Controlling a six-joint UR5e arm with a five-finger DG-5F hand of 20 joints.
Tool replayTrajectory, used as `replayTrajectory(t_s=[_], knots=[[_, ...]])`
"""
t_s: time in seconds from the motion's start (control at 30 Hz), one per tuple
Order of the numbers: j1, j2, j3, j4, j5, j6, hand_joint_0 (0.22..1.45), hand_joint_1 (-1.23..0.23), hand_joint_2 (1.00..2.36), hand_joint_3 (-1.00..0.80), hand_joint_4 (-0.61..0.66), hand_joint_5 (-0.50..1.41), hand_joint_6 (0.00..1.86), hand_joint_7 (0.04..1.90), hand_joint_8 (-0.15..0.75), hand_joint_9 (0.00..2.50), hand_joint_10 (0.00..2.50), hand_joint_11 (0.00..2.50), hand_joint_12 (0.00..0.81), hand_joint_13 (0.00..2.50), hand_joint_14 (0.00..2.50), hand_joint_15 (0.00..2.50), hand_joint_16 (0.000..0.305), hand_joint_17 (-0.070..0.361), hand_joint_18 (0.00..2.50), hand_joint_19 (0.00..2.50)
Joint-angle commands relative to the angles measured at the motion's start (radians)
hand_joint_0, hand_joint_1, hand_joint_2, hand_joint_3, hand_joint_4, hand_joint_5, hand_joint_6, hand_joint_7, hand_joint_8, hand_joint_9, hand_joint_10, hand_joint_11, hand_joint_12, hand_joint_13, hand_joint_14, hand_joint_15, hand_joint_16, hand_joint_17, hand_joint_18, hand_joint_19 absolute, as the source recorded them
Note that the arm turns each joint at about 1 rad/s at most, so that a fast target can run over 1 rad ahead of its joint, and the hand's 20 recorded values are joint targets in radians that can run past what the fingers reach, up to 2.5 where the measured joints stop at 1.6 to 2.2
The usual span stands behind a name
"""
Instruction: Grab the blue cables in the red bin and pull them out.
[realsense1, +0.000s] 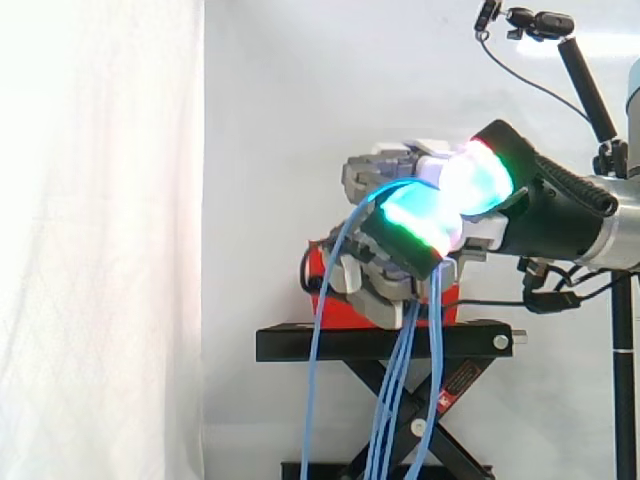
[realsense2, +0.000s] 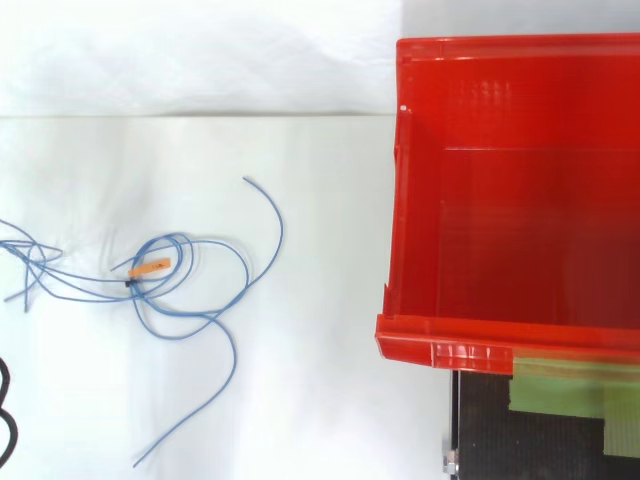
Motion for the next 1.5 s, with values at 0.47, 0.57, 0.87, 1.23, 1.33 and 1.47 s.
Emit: replayTrajectory(t_s=[0.47, 0.57, 0.87, 1.23, 1.33, 1.47], knots=[[-0.007, 0.0, 0.0, 0.12, -0.07, -0.242, 0.98, -0.92, 1.0, -0.93, 0.0, 0.45, 1.57, 0.39, 0.19, 0.75, 0.02, 0.77, 0.309, 0.98, 0.66, 1.57, 0.043, 0.097, 0.8, 1.08], [-0.007, 0.0, 0.0, 0.12, -0.075, -0.256, 0.98, -0.92, 1.0, -0.93, 0.0, 0.45, 1.57, 0.39, 0.191, 0.75, 0.02, 0.78, 0.31, 0.98, 0.67, 1.56, 0.043, 0.097, 0.8, 1.07], [-0.012, 0.0, 0.0, 0.123, -0.109, -0.331, 0.98, -0.92, 1.0, -0.94, 0.0, 0.45, 1.56, 0.39, 0.193, 0.75, 0.02, 0.8, 0.312, 0.98, 0.69, 1.57, 0.043, 0.096, 0.8, 1.08], [-0.012, 0.0, 0.043, 0.141, -0.184, -0.494, 0.99, -0.92, 1.0, -0.96, 0.0, 0.45, 1.56, 0.39, 0.194, 0.75, 0.02, 0.81, 0.311, 0.97, 0.73, 1.58, 0.043, 0.097, 0.8, 1.07], [-0.012, 0.0, 0.059, 0.137, -0.21, -0.547, 0.98, -0.92, 1.0, -0.95, 0.0, 0.45, 1.56, 0.39, 0.192, 0.75, 0.02, 0.82, 0.313, 0.97, 0.73, 1.59, 0.043, 0.097, 0.8, 1.08], [-0.012, 0.0, 0.059, 0.138, -0.219, -0.592, 0.99, -0.92, 1.0, -0.96, -0.01, 0.45, 1.55, 0.4, 0.195, 0.75, 0.02, 0.84, 0.315, 0.96, 0.76, 1.58, 0.043, 0.097, 0.8, 1.08]])
